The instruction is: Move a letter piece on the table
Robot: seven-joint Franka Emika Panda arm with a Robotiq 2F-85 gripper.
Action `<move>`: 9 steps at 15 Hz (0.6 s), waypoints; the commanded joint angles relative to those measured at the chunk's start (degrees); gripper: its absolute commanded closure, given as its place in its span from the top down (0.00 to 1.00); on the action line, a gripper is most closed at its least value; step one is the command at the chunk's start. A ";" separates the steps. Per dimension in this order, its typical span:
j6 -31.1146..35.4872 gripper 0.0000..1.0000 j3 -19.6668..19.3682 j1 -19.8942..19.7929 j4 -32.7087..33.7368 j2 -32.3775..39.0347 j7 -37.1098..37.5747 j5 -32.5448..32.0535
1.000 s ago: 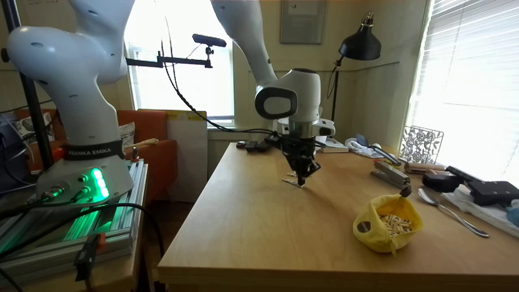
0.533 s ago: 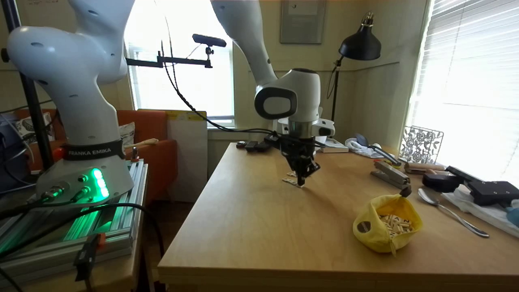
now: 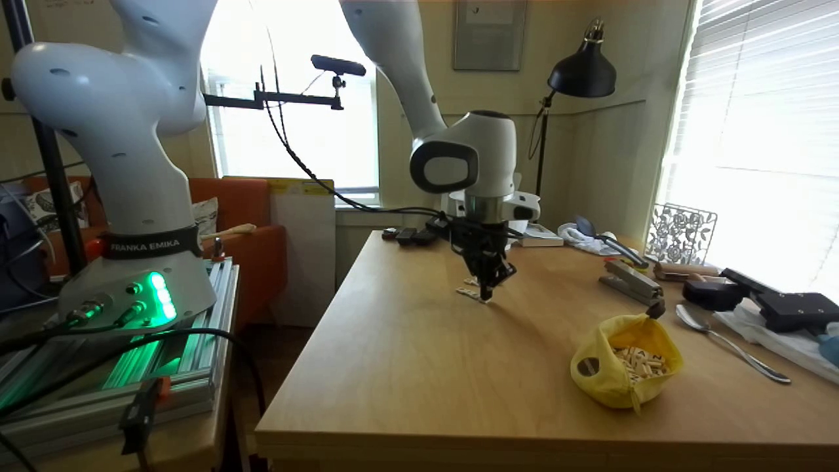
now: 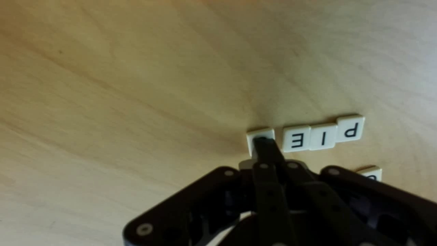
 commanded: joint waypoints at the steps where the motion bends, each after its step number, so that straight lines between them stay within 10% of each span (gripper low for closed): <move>1: 1.85 0.00 0.50 -0.33 -1.55 0.05 0.89 0.66; 9: 1.93 0.00 -0.08 0.35 -2.16 -0.25 3.94 0.16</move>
